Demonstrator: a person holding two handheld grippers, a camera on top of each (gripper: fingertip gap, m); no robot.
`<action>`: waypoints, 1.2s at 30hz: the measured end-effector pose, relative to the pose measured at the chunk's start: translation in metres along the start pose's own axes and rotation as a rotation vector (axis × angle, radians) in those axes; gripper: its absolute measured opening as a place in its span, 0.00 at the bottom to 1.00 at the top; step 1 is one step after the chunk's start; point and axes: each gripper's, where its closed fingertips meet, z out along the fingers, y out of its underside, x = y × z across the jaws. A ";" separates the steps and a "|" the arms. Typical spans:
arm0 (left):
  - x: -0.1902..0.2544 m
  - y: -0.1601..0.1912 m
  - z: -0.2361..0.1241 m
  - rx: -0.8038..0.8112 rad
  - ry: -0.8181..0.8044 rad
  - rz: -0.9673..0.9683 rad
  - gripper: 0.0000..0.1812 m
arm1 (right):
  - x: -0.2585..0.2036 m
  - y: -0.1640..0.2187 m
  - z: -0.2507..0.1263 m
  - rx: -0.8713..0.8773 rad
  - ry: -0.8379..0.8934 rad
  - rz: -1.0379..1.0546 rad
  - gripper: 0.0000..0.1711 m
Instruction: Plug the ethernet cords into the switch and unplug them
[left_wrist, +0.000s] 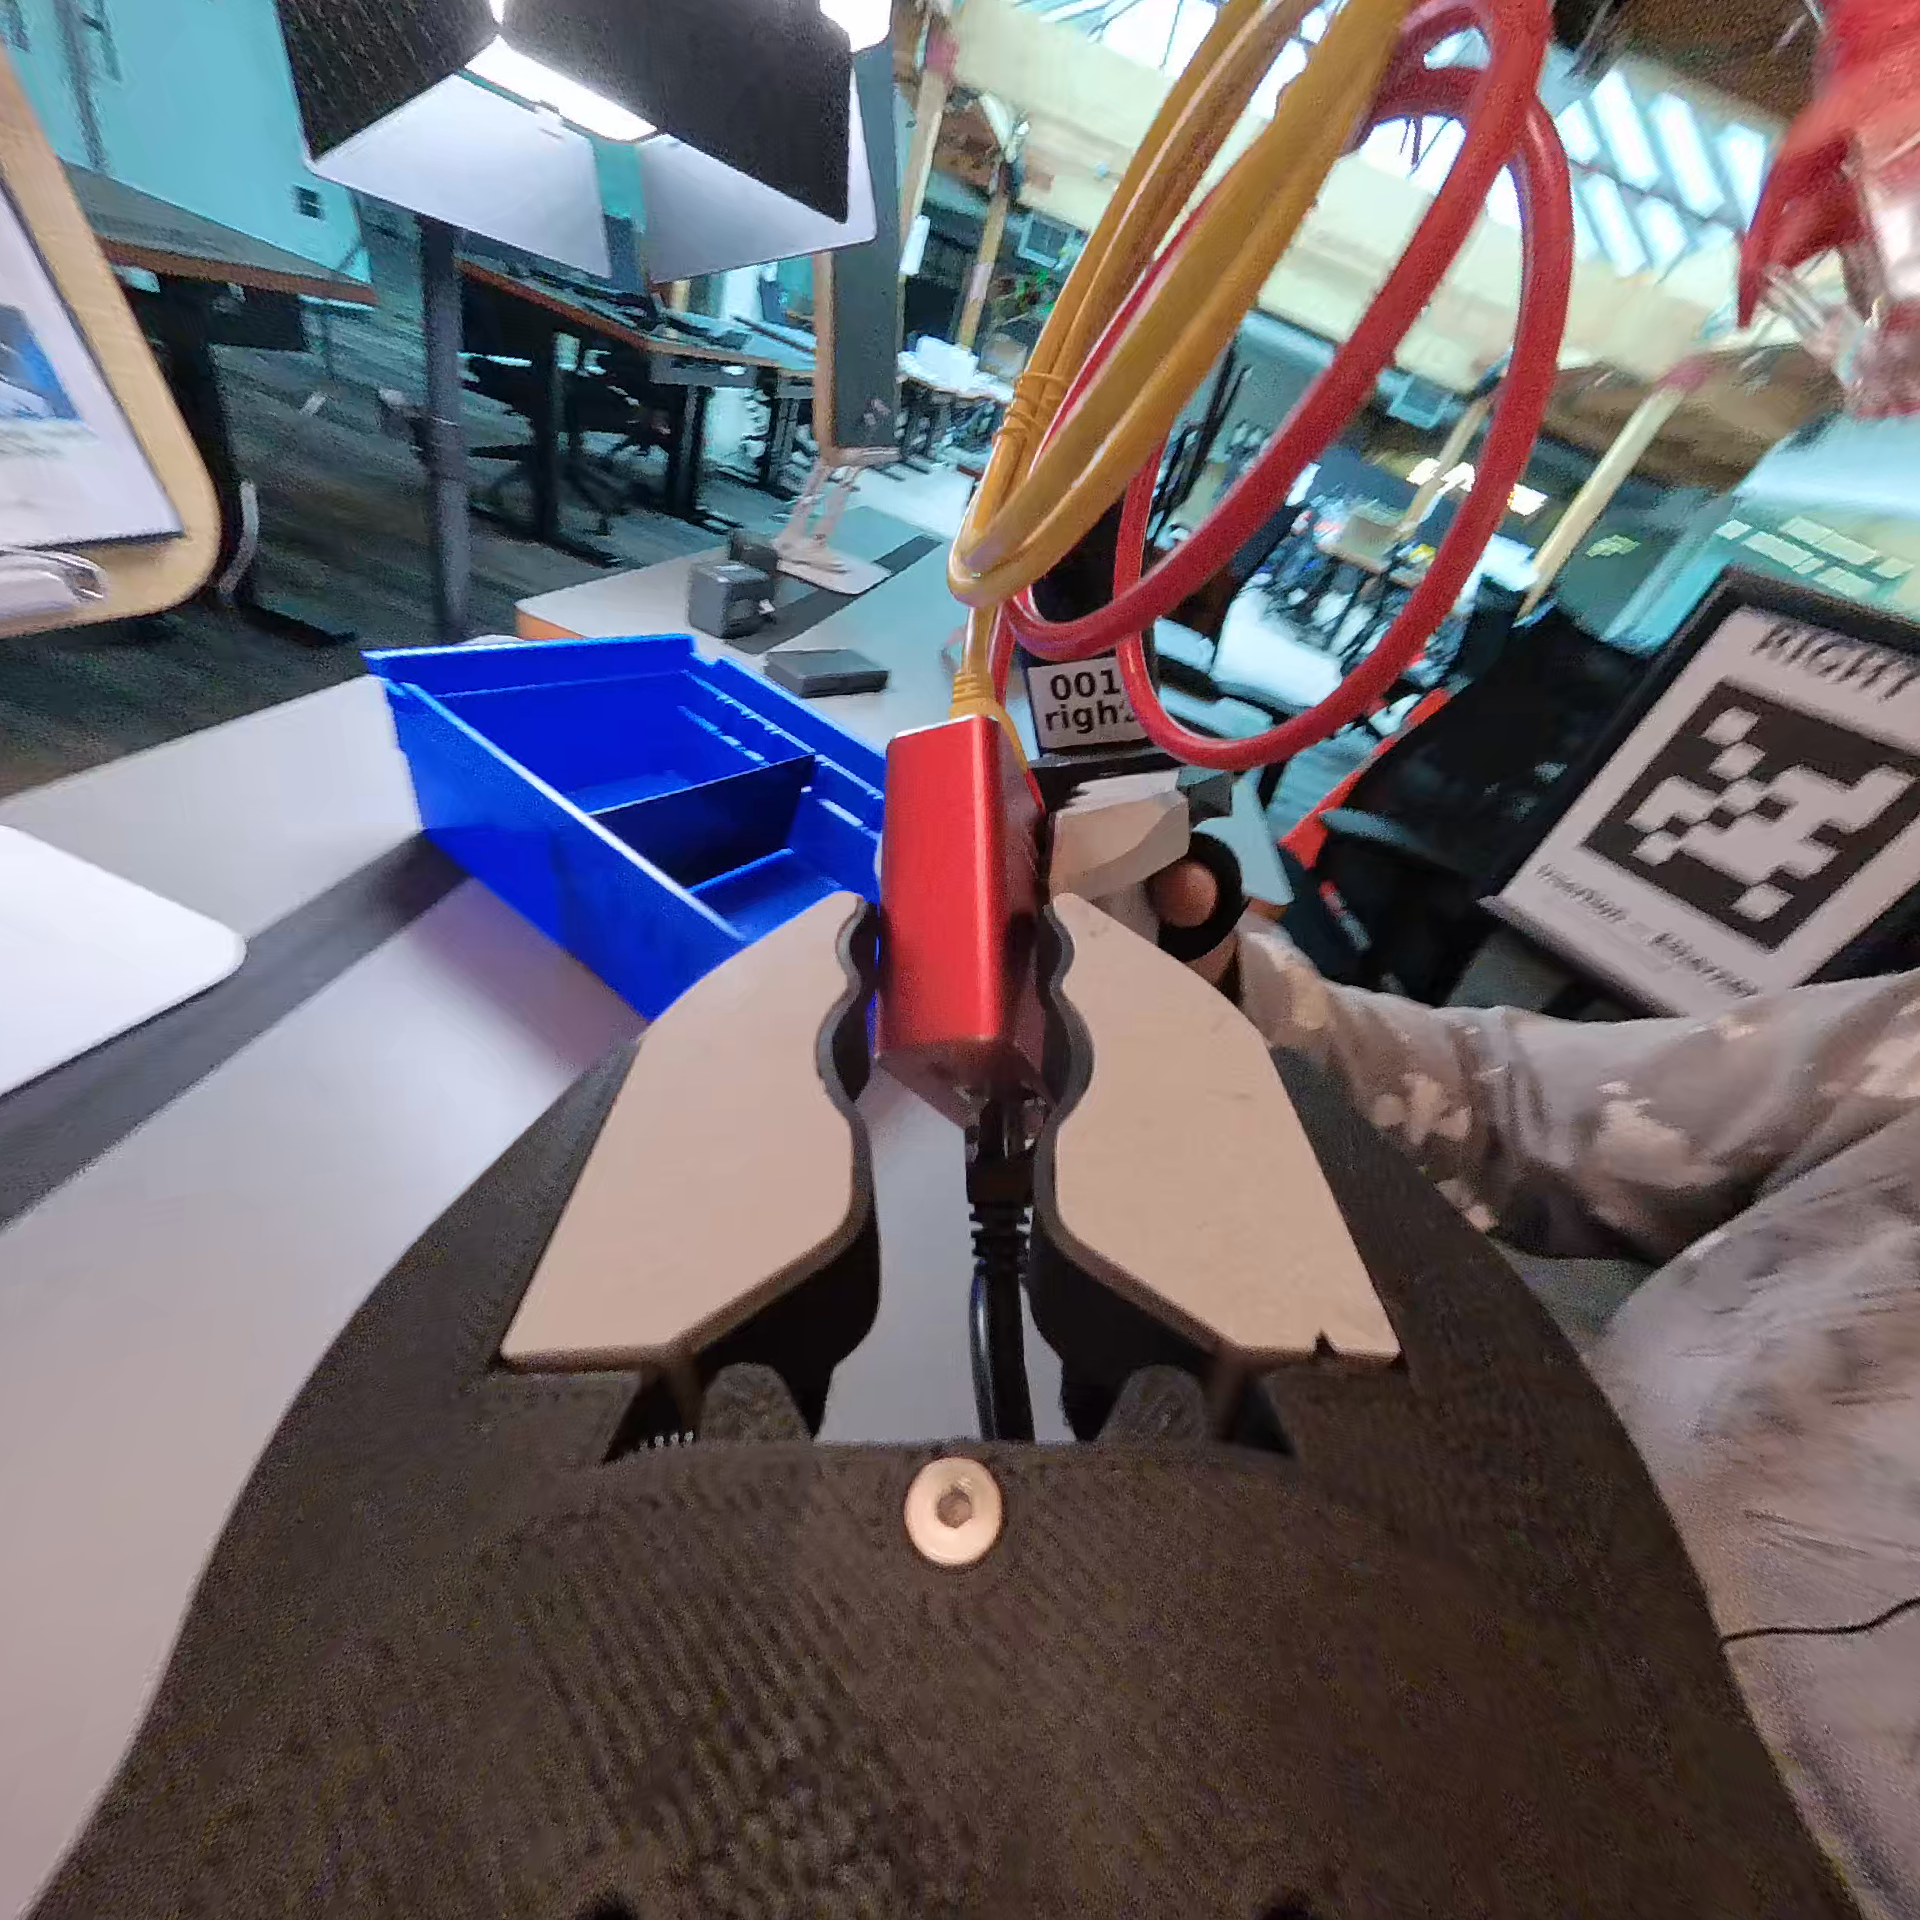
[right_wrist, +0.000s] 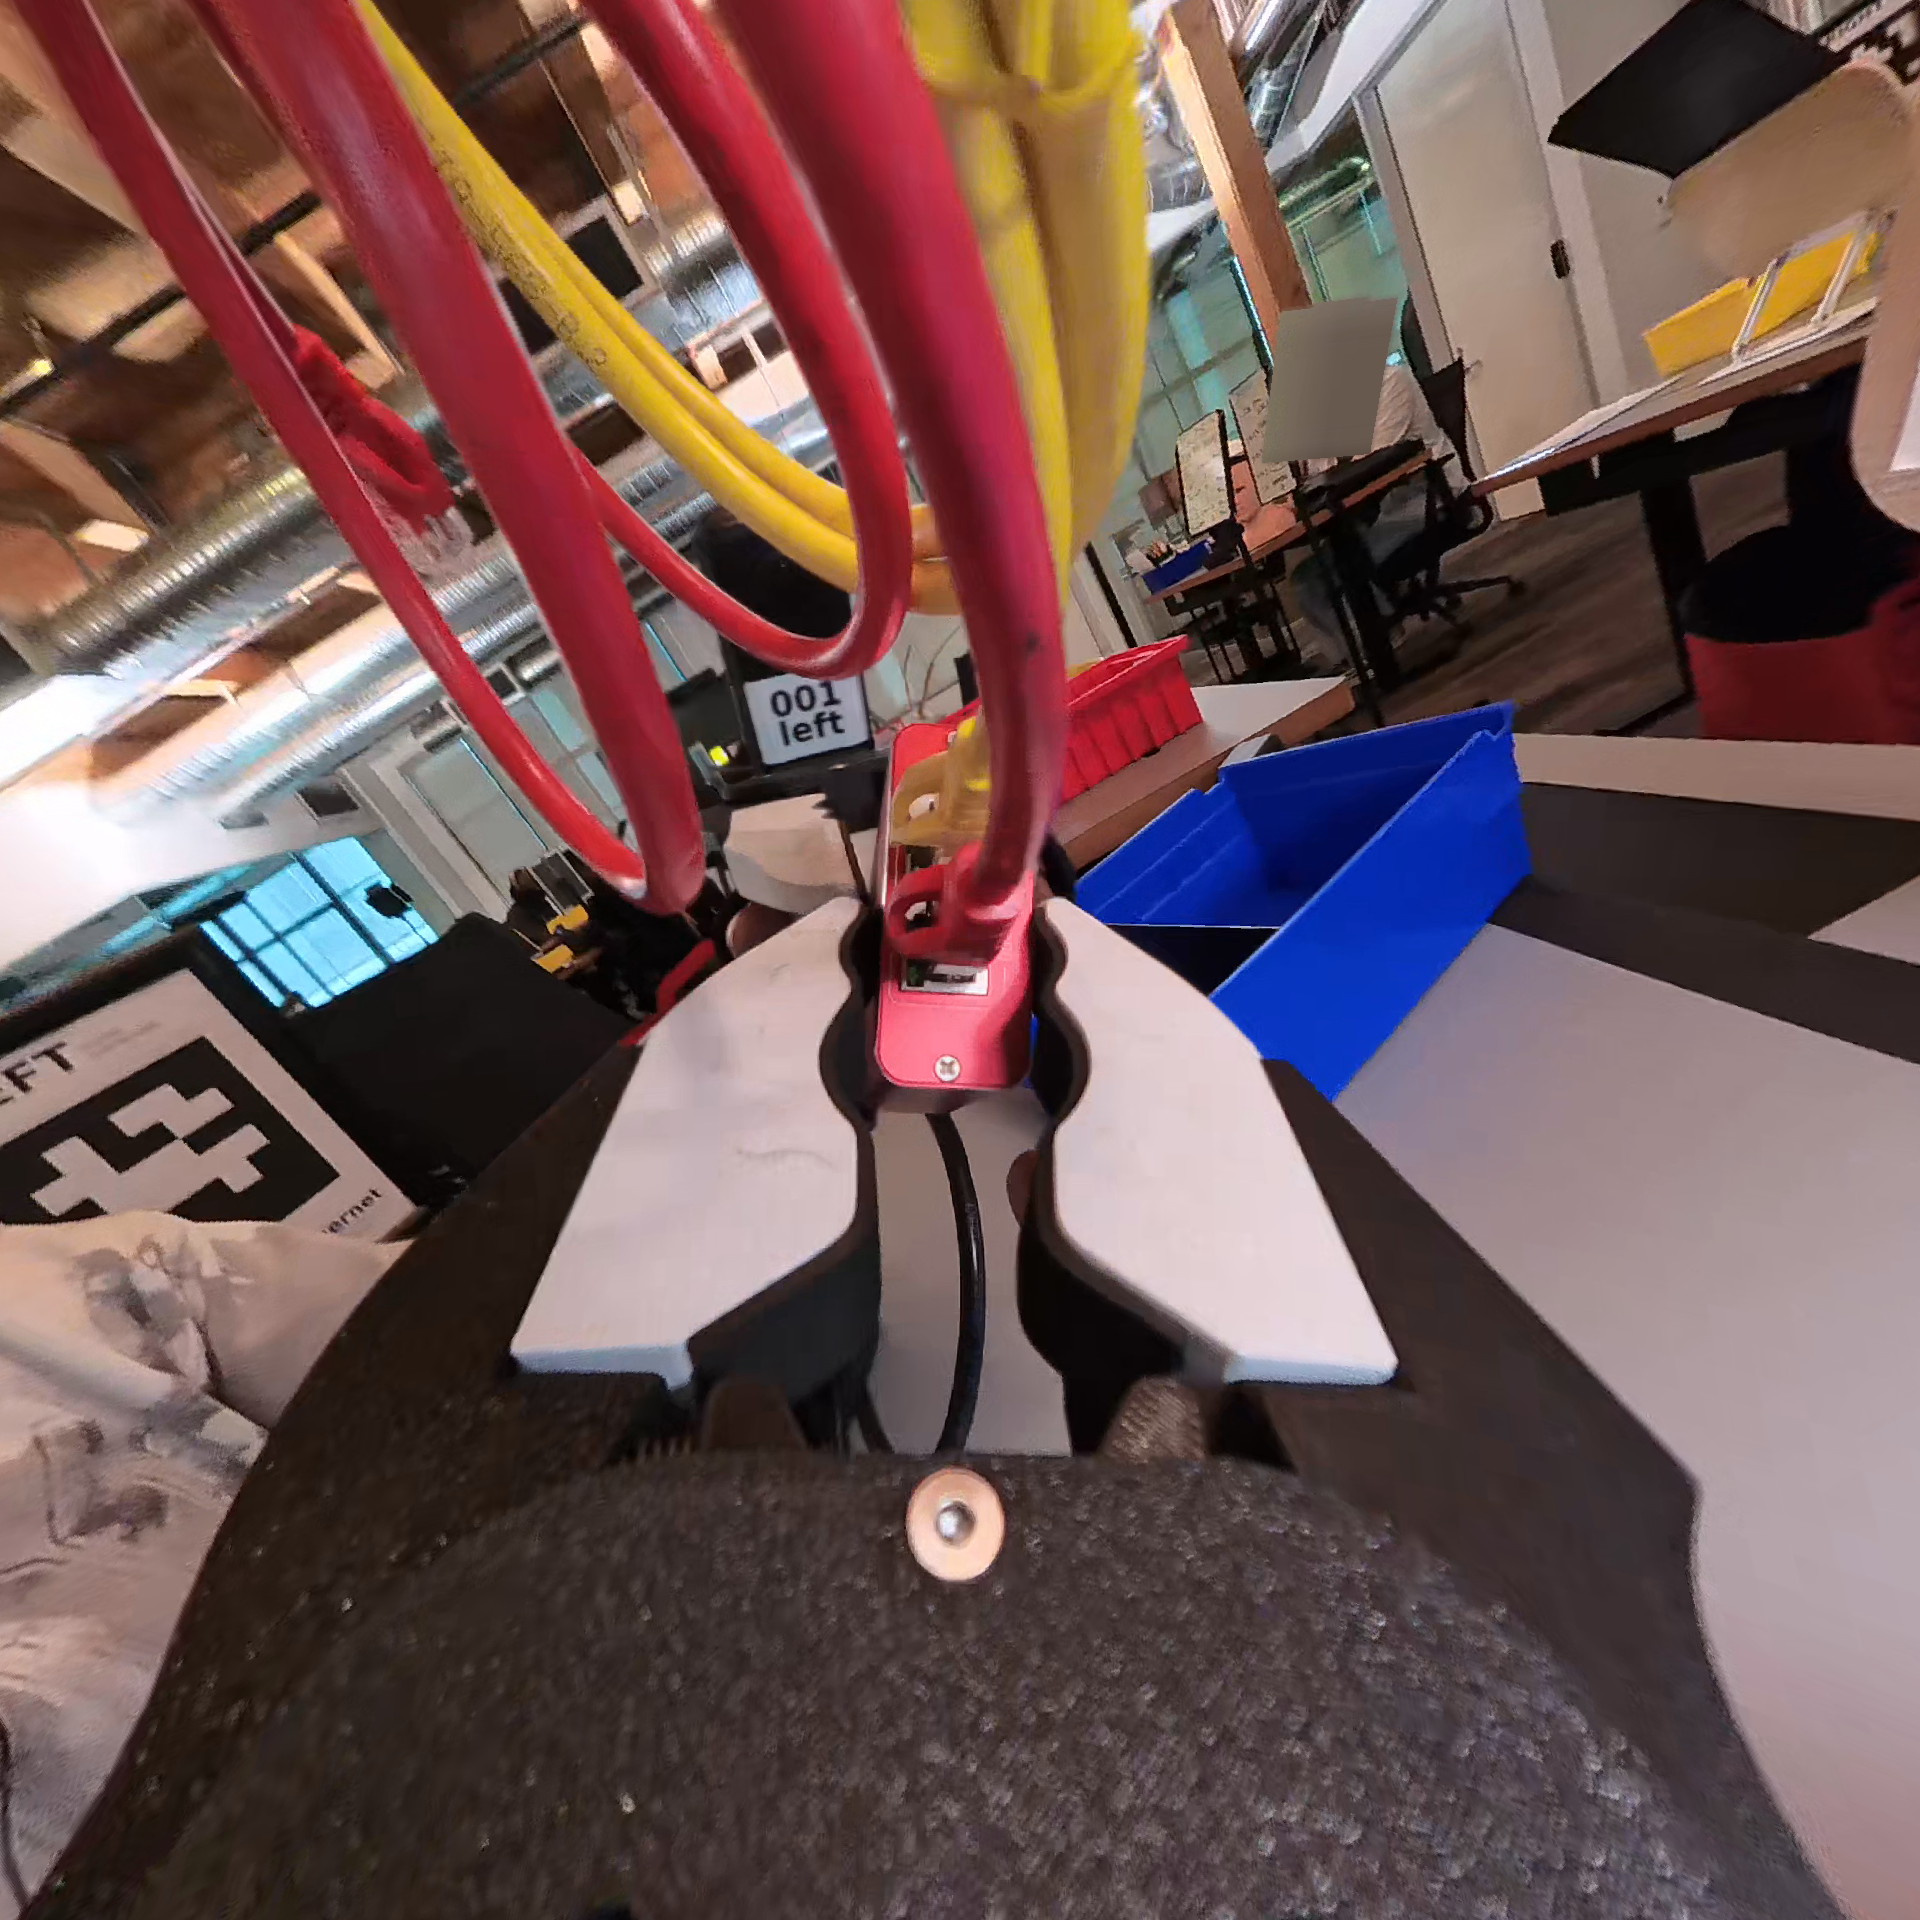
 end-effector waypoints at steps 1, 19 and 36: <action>-0.001 0.000 -0.002 -0.010 -0.023 0.029 0.16 | 0.001 -0.001 -0.001 0.012 -0.005 0.014 0.16; 0.018 0.036 0.010 -0.204 0.114 -0.024 0.17 | -0.015 0.007 0.003 -0.046 -0.074 -0.023 0.15; 0.017 0.067 0.014 -0.381 0.118 -0.028 0.15 | -0.008 0.022 -0.025 -0.340 0.023 -0.308 0.11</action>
